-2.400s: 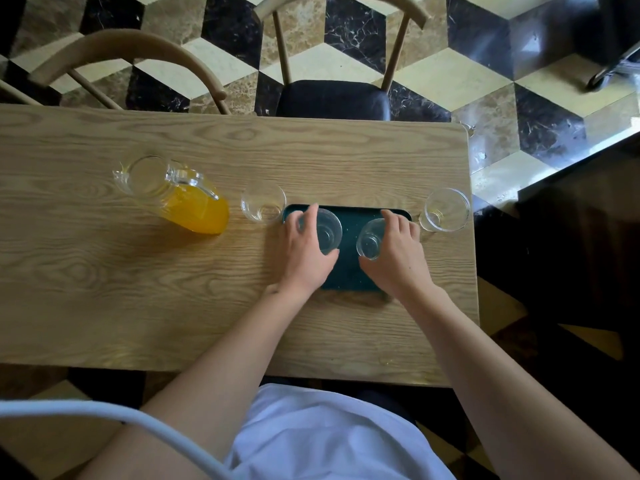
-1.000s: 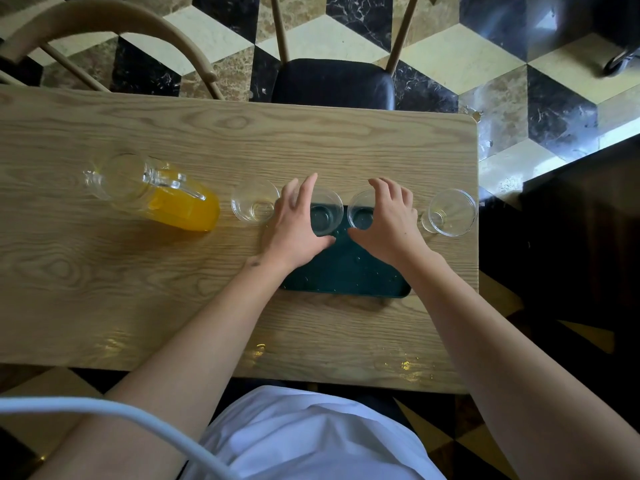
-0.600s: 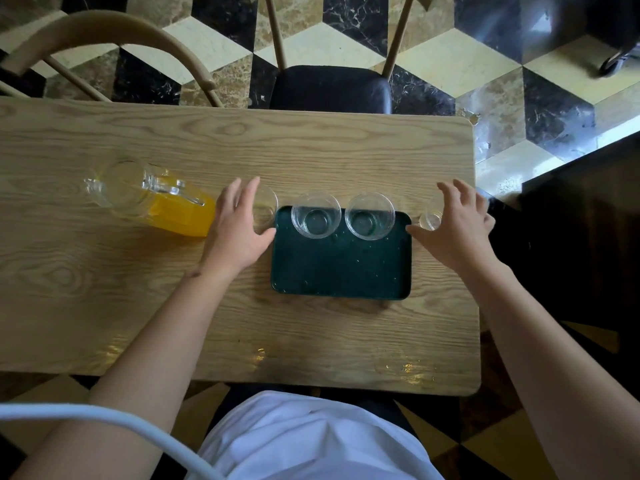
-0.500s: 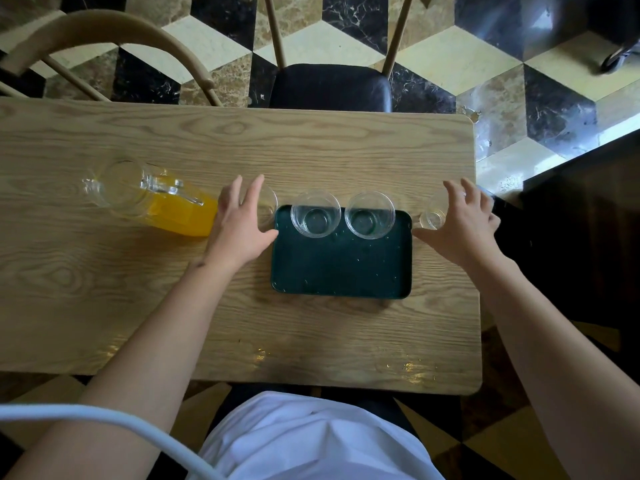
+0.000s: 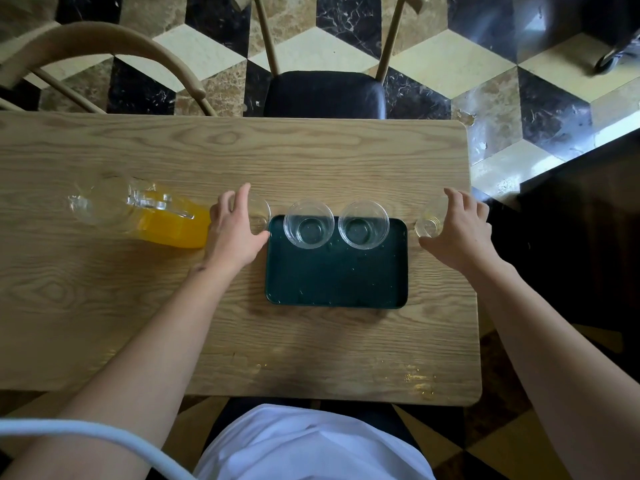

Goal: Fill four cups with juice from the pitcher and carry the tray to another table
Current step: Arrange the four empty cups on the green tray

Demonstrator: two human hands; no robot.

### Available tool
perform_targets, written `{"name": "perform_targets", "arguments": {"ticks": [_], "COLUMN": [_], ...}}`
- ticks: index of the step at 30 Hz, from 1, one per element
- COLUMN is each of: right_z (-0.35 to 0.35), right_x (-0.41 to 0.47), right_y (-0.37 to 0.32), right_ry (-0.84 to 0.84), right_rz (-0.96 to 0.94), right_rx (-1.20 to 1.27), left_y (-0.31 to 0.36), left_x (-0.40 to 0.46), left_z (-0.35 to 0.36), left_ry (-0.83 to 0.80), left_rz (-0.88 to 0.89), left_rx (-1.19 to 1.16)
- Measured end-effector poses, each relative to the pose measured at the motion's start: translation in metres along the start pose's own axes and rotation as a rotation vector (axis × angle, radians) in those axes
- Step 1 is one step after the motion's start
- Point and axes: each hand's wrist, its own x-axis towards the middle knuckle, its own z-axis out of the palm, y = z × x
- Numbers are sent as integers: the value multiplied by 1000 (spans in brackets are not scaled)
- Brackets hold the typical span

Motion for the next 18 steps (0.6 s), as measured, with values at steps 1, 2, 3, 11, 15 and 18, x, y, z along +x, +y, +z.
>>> {"name": "perform_targets", "arguments": {"ticks": [1, 2, 3, 11, 15, 18], "right_z": [0, 0, 0, 1, 0, -1], "right_x": [1, 2, 2, 1, -7, -21], "right_y": [0, 0, 0, -3, -6, -11], "right_ry": [-3, -9, -15, 9, 34, 81], "right_rz": [-1, 1, 2, 1, -2, -12], "right_rx": [-1, -1, 0, 29, 57, 78], "left_y": [0, 1, 1, 2, 3, 3], "left_x": [0, 1, 1, 3, -2, -15], "left_z": [0, 0, 1, -2, -6, -8], "left_ry": [5, 9, 12, 33, 77, 130], "left_rz": [3, 7, 10, 10, 31, 40], "left_rx": [0, 2, 2, -24, -54, -88]}}
